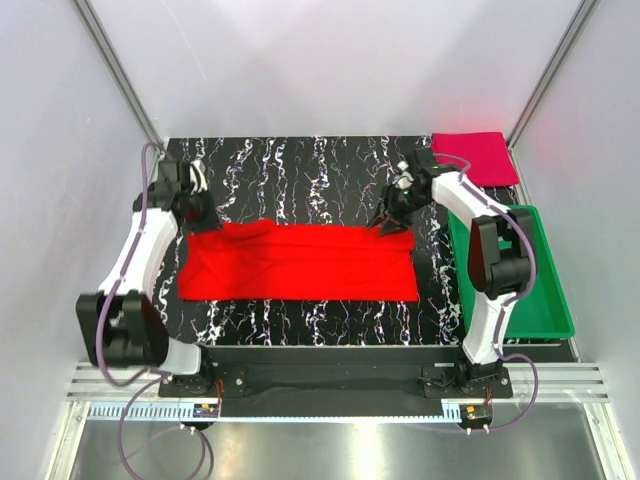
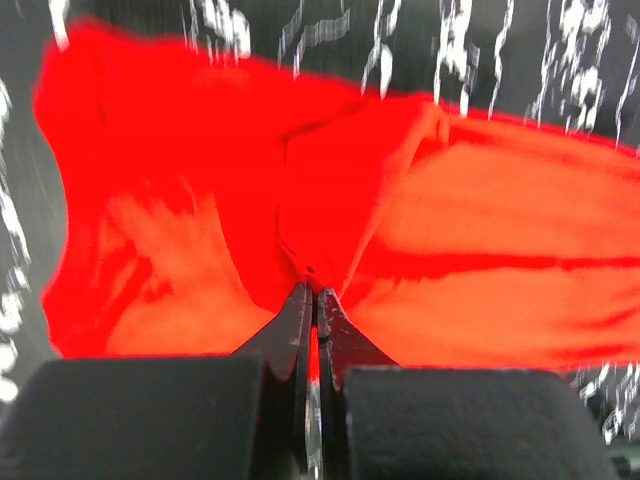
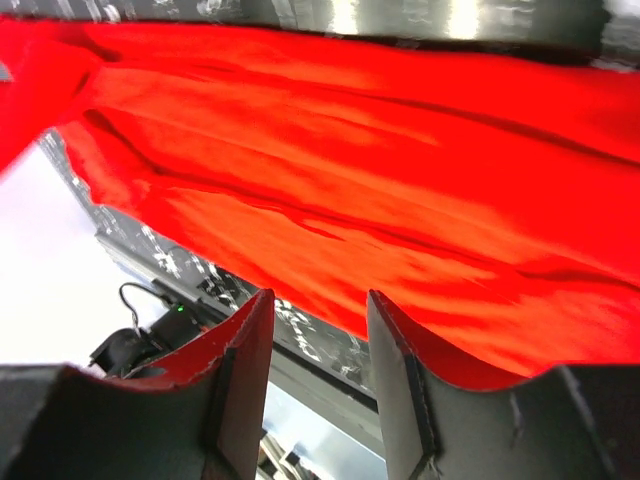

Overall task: Fold and stack the t-shirts
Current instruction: Fold the tshirt

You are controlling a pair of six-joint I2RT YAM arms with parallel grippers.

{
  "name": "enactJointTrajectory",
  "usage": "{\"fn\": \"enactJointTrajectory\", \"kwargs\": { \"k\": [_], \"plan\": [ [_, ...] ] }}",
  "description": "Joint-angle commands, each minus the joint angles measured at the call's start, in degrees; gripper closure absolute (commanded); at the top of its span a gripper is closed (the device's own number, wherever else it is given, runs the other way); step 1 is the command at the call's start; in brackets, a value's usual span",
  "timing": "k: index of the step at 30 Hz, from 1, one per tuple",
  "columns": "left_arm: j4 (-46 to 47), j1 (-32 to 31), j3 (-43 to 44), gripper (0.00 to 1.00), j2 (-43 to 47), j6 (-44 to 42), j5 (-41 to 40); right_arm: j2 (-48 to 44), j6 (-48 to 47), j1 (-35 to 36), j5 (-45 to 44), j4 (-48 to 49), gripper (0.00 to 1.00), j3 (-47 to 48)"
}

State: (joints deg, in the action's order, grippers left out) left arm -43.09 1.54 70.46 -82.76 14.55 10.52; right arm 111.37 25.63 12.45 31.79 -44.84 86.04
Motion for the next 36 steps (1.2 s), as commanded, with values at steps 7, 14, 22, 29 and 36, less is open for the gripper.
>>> {"fn": "enactJointTrajectory", "kwargs": {
  "k": [7,14,22,29,36],
  "plan": [
    [1.52,-0.05,-14.62,1.00,19.29,3.12,2.22,6.57,7.68,5.66,4.16,8.71,0.51,5.28],
    [0.29,-0.13,-21.85,1.00,28.96,9.09,3.54,7.46,8.21,6.01,4.42,9.24,0.51,4.31],
    [-3.66,-0.13,-24.23,1.00,33.89,13.13,-1.99,8.07,7.95,6.01,4.24,9.16,0.51,3.34],
    [-9.11,0.04,-21.50,1.00,34.07,14.46,-11.91,9.13,7.42,5.92,4.07,9.07,0.50,4.40],
    [-12.46,0.04,-19.13,1.00,32.40,15.60,-17.02,10.18,8.03,5.83,3.63,9.07,0.50,6.50]
  ]
}}
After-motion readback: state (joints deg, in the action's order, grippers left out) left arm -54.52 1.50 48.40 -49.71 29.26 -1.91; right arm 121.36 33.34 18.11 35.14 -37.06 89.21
